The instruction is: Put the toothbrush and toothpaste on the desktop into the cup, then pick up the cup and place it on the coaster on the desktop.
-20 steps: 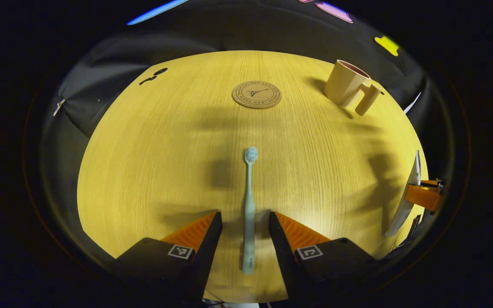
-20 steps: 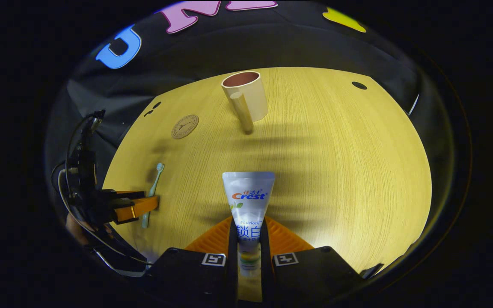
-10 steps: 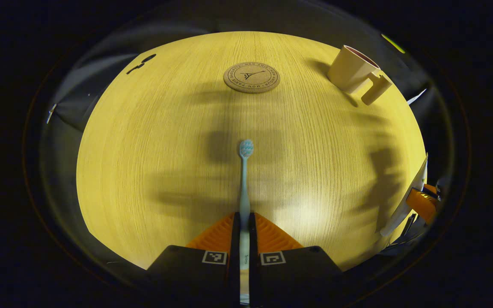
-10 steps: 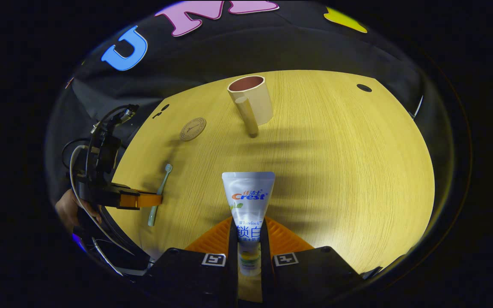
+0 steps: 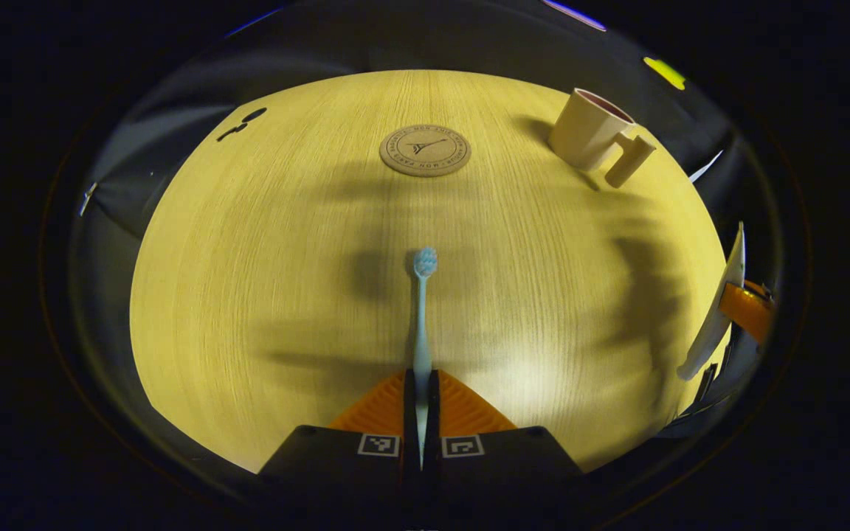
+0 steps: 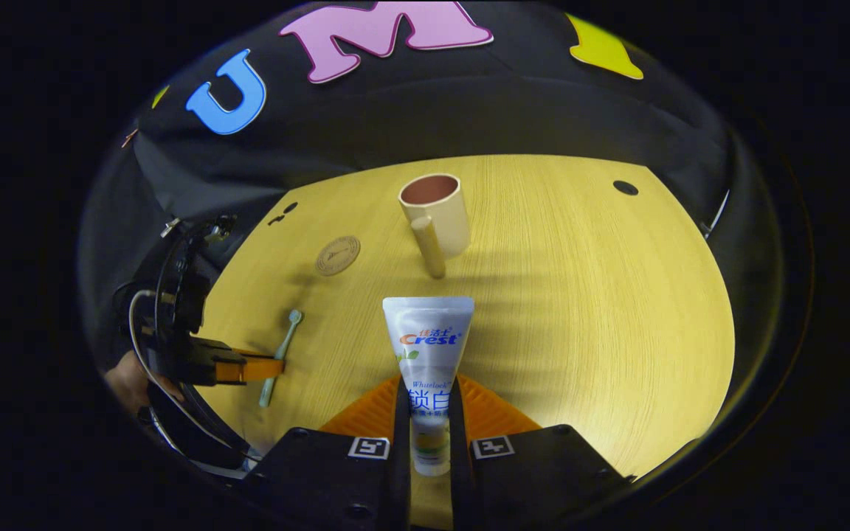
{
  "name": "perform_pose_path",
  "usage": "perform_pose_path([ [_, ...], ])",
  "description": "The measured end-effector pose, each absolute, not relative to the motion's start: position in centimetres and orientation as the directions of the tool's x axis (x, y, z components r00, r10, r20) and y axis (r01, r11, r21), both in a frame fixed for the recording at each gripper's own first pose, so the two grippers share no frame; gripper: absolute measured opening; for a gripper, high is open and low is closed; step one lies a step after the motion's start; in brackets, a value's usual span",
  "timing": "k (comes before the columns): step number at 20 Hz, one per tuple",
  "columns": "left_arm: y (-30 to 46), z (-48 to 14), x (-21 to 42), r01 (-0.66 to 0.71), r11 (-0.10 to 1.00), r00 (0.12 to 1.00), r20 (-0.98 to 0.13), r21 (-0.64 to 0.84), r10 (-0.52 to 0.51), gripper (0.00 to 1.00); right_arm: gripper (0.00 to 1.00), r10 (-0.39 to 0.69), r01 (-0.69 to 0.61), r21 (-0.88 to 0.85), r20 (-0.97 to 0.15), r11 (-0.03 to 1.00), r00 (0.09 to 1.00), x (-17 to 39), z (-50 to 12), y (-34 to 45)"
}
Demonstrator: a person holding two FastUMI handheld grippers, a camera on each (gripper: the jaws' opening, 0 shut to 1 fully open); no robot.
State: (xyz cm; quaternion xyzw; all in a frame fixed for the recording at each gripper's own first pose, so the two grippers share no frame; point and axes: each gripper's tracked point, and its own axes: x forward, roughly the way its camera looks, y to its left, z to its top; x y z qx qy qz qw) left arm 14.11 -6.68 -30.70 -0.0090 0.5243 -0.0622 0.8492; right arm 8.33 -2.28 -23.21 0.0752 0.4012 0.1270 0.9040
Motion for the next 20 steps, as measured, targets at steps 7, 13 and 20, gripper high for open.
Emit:
perform_pose_path([
  [7,-8.2,-26.8,14.1,0.094,0.985,0.574,-0.800,-0.147,-0.174,0.06,0.25,0.284,-0.201,0.202,-0.604,0.958,0.744,13.3,-18.1,-2.2],
  [13,-8.5,-22.1,14.5,0.091,0.979,0.685,-0.702,-0.181,-0.194,0.07,0.25,0.285,-0.215,0.198,-0.474,0.956,0.833,18.8,-13.3,-1.1],
  [20,-7.3,-18.1,15.4,0.061,0.981,0.781,-0.603,-0.182,-0.160,0.06,0.25,0.281,-0.229,0.189,-0.331,0.955,0.901,26.1,-9.5,0.7],
])
